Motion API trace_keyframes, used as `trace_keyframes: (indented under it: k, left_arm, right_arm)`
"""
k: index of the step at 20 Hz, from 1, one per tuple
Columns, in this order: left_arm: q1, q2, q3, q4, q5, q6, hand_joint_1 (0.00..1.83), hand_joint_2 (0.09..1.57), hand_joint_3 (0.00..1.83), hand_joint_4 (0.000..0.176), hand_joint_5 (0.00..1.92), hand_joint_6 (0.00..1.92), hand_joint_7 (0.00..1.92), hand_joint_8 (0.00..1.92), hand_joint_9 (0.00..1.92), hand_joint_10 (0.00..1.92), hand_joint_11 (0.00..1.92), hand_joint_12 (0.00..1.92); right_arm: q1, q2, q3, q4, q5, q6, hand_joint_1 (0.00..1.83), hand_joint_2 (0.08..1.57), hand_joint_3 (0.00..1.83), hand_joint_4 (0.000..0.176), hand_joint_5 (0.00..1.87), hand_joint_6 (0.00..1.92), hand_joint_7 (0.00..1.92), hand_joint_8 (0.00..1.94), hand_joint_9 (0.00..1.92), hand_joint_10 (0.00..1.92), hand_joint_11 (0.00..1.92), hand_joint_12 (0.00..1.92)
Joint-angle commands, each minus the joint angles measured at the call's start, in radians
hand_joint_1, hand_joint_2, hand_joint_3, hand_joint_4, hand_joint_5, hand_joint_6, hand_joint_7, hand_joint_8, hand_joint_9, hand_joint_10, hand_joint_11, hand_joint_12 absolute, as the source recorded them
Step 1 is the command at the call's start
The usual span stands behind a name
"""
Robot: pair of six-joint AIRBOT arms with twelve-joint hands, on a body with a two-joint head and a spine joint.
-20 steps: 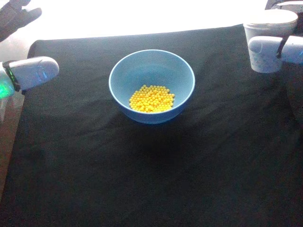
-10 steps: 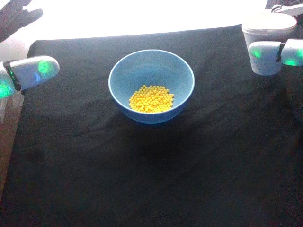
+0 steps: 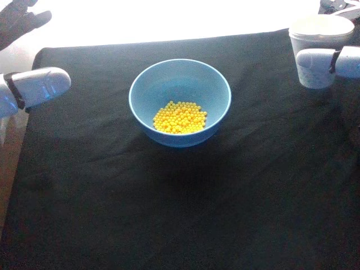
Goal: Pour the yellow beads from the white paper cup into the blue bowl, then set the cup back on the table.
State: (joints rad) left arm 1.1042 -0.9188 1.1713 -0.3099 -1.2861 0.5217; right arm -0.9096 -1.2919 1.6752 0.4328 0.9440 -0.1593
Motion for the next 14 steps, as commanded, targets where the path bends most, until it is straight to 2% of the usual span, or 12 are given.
trace_keyframes:
  k: [1, 2, 3, 4, 5, 6, 8, 9, 10, 11, 12, 14]
  left_arm:
    - [-0.006, -0.002, 0.0, -0.011, -0.132, -0.008, 0.46, 0.84, 0.0, 0.038, 0.0, 0.0, 0.31, 0.0, 0.22, 0.0, 0.0, 0.49]
    - [-0.005, -0.002, 0.0, -0.011, -0.132, -0.008, 0.46, 0.84, 0.0, 0.047, 0.0, 0.0, 0.31, 0.0, 0.22, 0.0, 0.0, 0.47]
    - [-0.005, -0.002, 0.0, -0.011, -0.131, -0.008, 0.45, 0.84, 0.0, 0.044, 0.0, 0.0, 0.32, 0.0, 0.23, 0.0, 0.0, 0.5]
    - [-0.005, -0.002, 0.0, -0.011, -0.132, -0.008, 0.44, 0.84, 0.0, 0.051, 0.0, 0.0, 0.33, 0.0, 0.24, 0.01, 0.0, 0.5]
    - [-0.005, -0.002, 0.001, -0.011, -0.132, -0.008, 0.45, 0.84, 0.0, 0.053, 0.0, 0.0, 0.32, 0.0, 0.24, 0.01, 0.0, 0.48]
    - [-0.005, -0.002, 0.0, -0.011, -0.131, -0.008, 0.45, 0.84, 0.0, 0.057, 0.0, 0.0, 0.32, 0.0, 0.24, 0.0, 0.0, 0.48]
    - [-0.005, -0.002, 0.0, -0.011, -0.131, -0.008, 0.46, 0.84, 0.0, 0.058, 0.0, 0.0, 0.33, 0.0, 0.24, 0.0, 0.0, 0.54]
    - [-0.005, -0.002, 0.001, -0.011, -0.131, -0.008, 0.46, 0.84, 0.0, 0.058, 0.0, 0.0, 0.33, 0.0, 0.24, 0.0, 0.0, 0.54]
    - [-0.005, -0.002, 0.001, -0.011, -0.131, -0.008, 0.46, 0.85, 0.0, 0.04, 0.0, 0.0, 0.34, 0.0, 0.25, 0.0, 0.0, 0.57]
    - [-0.005, -0.002, 0.001, -0.011, -0.131, -0.008, 0.46, 0.85, 0.0, 0.05, 0.0, 0.0, 0.34, 0.0, 0.25, 0.0, 0.0, 0.56]
    - [-0.005, -0.002, 0.001, -0.01, -0.131, -0.008, 0.46, 0.84, 0.0, 0.053, 0.0, 0.0, 0.34, 0.0, 0.25, 0.0, 0.0, 0.55]
    - [-0.005, -0.002, 0.001, -0.01, -0.13, -0.008, 0.47, 0.83, 0.0, 0.064, 0.0, 0.0, 0.34, 0.0, 0.25, 0.0, 0.0, 0.54]
  right_arm:
    - [0.002, 0.001, 0.008, 0.012, 0.122, 0.018, 1.15, 0.96, 0.0, 0.058, 1.48, 0.05, 0.35, 0.0, 0.05, 0.01, 0.0, 0.0]
    - [-0.005, 0.0, 0.008, 0.012, 0.122, 0.024, 1.13, 0.95, 0.0, 0.152, 1.48, 0.05, 0.34, 0.0, 0.07, 0.01, 0.0, 0.0]
    - [-0.009, 0.0, 0.007, 0.011, 0.122, 0.025, 1.12, 0.95, 0.0, 0.171, 1.48, 0.04, 0.34, 0.0, 0.06, 0.01, 0.0, 0.0]
    - [-0.011, 0.0, 0.007, 0.011, 0.122, 0.025, 1.02, 0.81, 0.0, 0.08, 1.16, 0.01, 0.31, 0.0, 0.04, 0.0, 0.0, 0.0]
    - [-0.011, -0.001, 0.007, 0.01, 0.122, 0.025, 1.0, 0.76, 0.0, 0.065, 1.0, 0.0, 0.26, 0.0, 0.02, 0.0, 0.0, 0.0]
    - [-0.012, -0.002, 0.006, 0.009, 0.122, 0.025, 1.0, 0.74, 0.0, 0.088, 0.84, 0.0, 0.21, 0.0, 0.0, 0.0, 0.0, 0.0]
    - [-0.013, -0.003, 0.006, 0.009, 0.122, 0.025, 0.97, 0.67, 0.0, 0.153, 0.56, 0.0, 0.17, 0.0, 0.02, 0.0, 0.02, 0.01]
    - [-0.014, -0.003, 0.006, 0.009, 0.122, 0.025, 0.97, 0.67, 0.0, 0.153, 0.56, 0.0, 0.17, 0.0, 0.02, 0.0, 0.02, 0.01]
    - [-0.015, -0.003, 0.006, 0.009, 0.122, 0.025, 0.88, 0.59, 0.0, 0.175, 0.29, 0.0, 0.11, 0.0, 0.03, 0.0, 0.05, 0.06]
    - [-0.015, -0.003, 0.006, 0.009, 0.122, 0.025, 0.84, 0.58, 0.0, 0.176, 0.21, 0.01, 0.08, 0.0, 0.03, 0.0, 0.01, 0.37]
    - [-0.016, -0.002, 0.005, 0.009, 0.122, 0.025, 0.82, 0.55, 0.0, 0.176, 0.16, 0.01, 0.06, 0.0, 0.02, 0.0, 0.0, 0.52]
    - [-0.018, 0.001, 0.003, 0.009, 0.123, 0.025, 0.78, 0.54, 0.0, 0.176, 0.08, 0.01, 0.05, 0.0, 0.01, 0.0, 0.0, 0.47]
